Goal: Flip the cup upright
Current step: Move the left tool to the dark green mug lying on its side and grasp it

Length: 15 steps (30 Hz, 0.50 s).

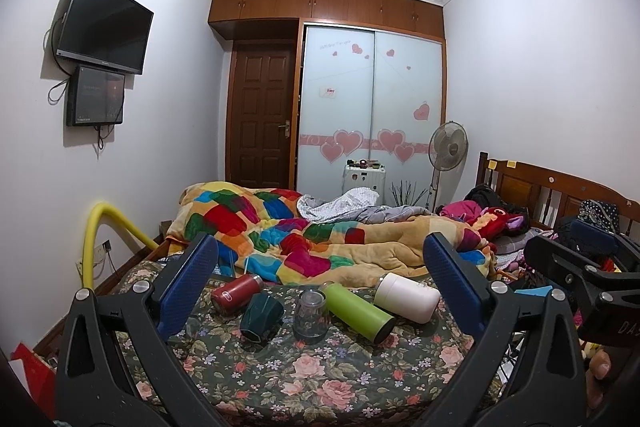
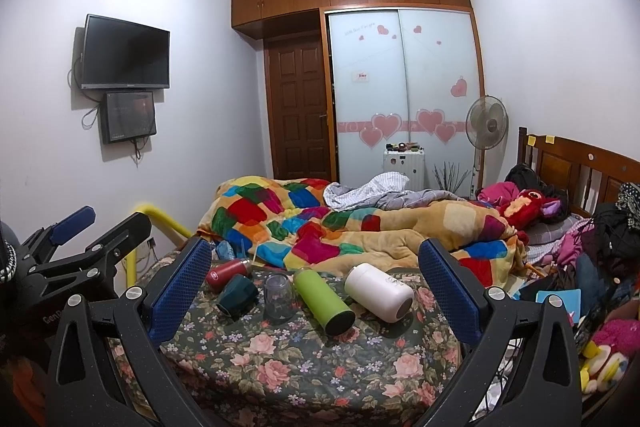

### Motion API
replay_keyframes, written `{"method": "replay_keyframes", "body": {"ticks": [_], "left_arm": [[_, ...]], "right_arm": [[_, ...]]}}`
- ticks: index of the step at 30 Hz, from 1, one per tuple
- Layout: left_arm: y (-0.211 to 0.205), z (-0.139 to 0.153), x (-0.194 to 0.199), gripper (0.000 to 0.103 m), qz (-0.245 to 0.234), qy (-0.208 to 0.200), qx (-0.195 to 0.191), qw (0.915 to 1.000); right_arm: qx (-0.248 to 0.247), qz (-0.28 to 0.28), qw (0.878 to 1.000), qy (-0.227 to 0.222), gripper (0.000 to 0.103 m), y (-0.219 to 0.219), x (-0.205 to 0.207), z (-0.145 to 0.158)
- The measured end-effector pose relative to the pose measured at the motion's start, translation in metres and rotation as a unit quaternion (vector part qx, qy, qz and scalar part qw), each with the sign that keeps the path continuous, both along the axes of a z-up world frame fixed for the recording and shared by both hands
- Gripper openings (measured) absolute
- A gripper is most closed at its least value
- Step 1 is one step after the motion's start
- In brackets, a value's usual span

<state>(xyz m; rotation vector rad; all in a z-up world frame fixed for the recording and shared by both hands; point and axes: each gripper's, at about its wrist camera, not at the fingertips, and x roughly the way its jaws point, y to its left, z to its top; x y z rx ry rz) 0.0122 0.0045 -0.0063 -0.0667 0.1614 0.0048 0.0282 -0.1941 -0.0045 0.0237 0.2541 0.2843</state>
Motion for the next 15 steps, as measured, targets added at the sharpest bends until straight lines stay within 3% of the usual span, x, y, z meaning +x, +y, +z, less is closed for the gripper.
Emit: {"method": "replay_keyframes", "body": {"ticks": [9,15], "left_arm": [[0.013,-0.018,0.029,0.103,0.006,0.032,-0.011,0.9994],[0.032,-0.057,0.082,0.103,0.019,0.102,-0.007,0.9945]], "right_arm": [[-0.009,-0.001,1.0,0.023,0.103,0.003,0.02,-0.014],[-0.016,-0.007,0.998,0.053,0.103,0.004,0.043,-0.027]]}}
